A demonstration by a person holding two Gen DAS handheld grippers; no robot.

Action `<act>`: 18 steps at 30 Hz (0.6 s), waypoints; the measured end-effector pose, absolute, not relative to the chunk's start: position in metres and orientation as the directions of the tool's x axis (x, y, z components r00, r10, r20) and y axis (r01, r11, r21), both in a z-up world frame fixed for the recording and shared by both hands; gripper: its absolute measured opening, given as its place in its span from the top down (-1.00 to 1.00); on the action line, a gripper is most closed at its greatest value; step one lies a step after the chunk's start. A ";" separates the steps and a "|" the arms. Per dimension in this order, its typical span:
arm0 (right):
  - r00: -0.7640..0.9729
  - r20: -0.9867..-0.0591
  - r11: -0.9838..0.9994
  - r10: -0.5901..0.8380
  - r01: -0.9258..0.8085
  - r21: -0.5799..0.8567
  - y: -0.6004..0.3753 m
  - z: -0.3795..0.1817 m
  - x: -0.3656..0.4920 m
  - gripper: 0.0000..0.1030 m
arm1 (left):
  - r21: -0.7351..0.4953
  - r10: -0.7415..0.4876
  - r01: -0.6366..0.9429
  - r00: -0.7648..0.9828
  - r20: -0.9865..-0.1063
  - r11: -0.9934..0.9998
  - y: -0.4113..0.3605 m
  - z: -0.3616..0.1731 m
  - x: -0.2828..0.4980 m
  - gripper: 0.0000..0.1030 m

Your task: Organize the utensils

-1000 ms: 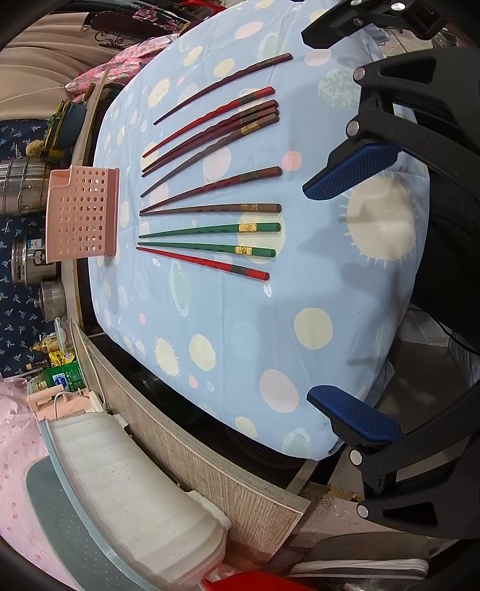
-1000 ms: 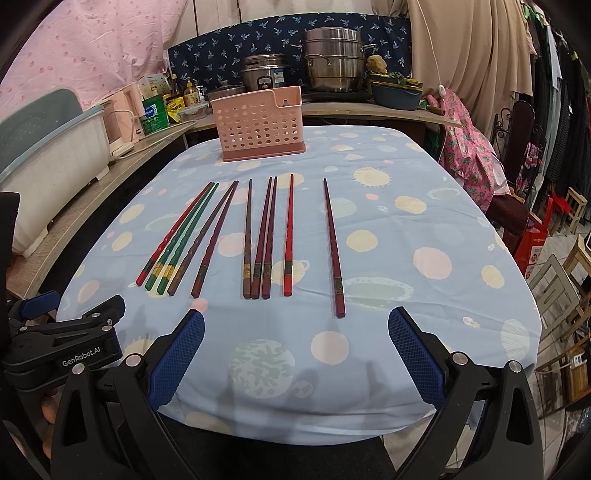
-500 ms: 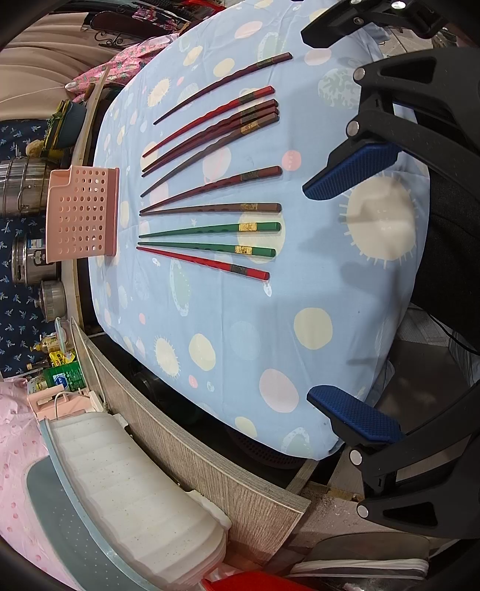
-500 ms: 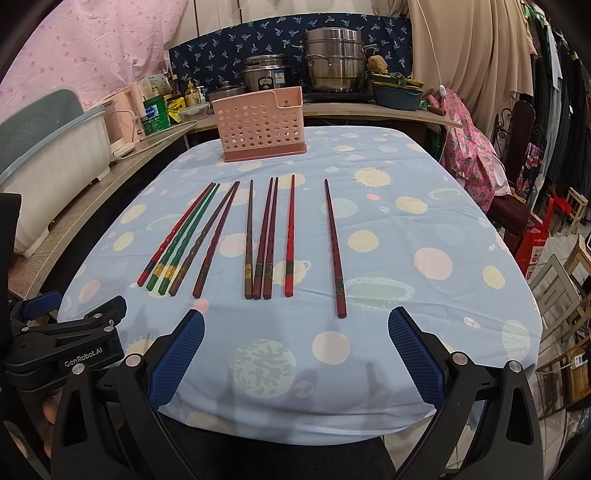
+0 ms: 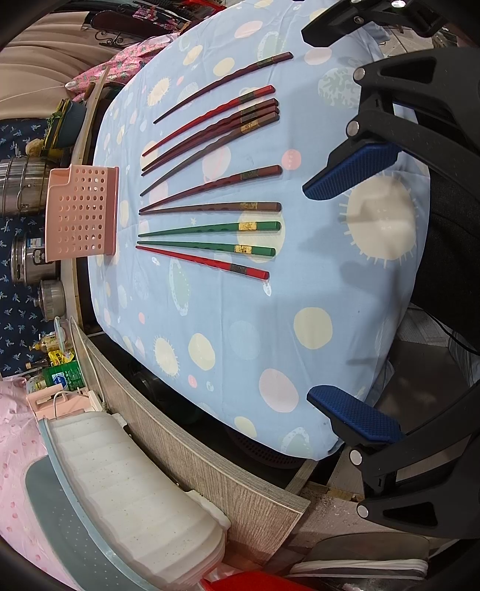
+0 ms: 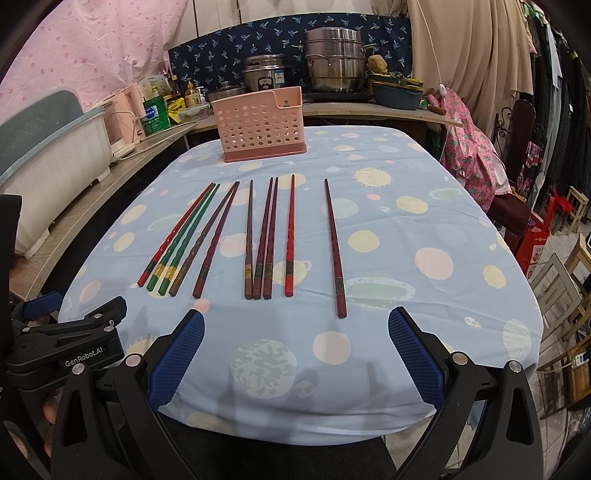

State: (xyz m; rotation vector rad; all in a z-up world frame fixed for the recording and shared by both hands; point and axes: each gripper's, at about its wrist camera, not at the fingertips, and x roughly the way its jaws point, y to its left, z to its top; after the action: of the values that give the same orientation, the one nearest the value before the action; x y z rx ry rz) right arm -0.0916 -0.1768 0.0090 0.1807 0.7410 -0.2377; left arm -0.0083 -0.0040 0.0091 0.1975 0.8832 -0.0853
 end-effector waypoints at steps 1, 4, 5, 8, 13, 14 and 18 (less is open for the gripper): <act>0.713 -0.685 0.958 -0.149 0.276 0.079 -0.178 0.009 -0.092 -0.87 | 0.135 0.007 0.155 0.631 -0.775 0.979 -0.004 0.008 -0.008 -0.86; 0.711 -0.687 0.957 -0.150 0.280 0.081 -0.175 0.009 -0.091 -0.87 | 0.114 -0.007 0.155 0.618 -0.786 0.981 0.000 0.005 -0.006 -0.86; 0.710 -0.688 0.956 -0.150 0.282 0.082 -0.175 0.009 -0.091 -0.87 | 0.108 -0.009 0.153 0.614 -0.789 0.982 0.001 0.003 -0.004 -0.86; 0.707 -0.691 0.953 -0.151 0.291 0.090 -0.180 0.009 -0.090 -0.87 | 0.096 -0.009 0.141 0.606 -0.796 0.985 0.007 -0.001 0.002 -0.87; 0.697 -0.698 0.943 -0.164 0.318 0.096 -0.197 0.003 -0.083 -0.87 | 0.079 -0.003 0.111 0.599 -0.801 0.991 0.020 -0.006 0.018 -0.86; 0.695 -0.699 0.941 -0.167 0.324 0.097 -0.201 0.002 -0.082 -0.87 | 0.072 -0.006 0.108 0.595 -0.804 0.992 0.023 -0.008 0.023 -0.87; 0.685 -0.706 0.934 -0.179 0.343 0.096 -0.214 -0.006 -0.073 -0.87 | 0.048 -0.020 0.101 0.586 -0.810 0.994 0.027 -0.016 0.041 -0.86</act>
State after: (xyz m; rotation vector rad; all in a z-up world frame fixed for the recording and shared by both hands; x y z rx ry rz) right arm -0.0730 -0.2139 -0.0059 0.2288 0.7630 -0.2955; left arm 0.0413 0.0275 -0.0158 0.0928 0.9428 -0.0710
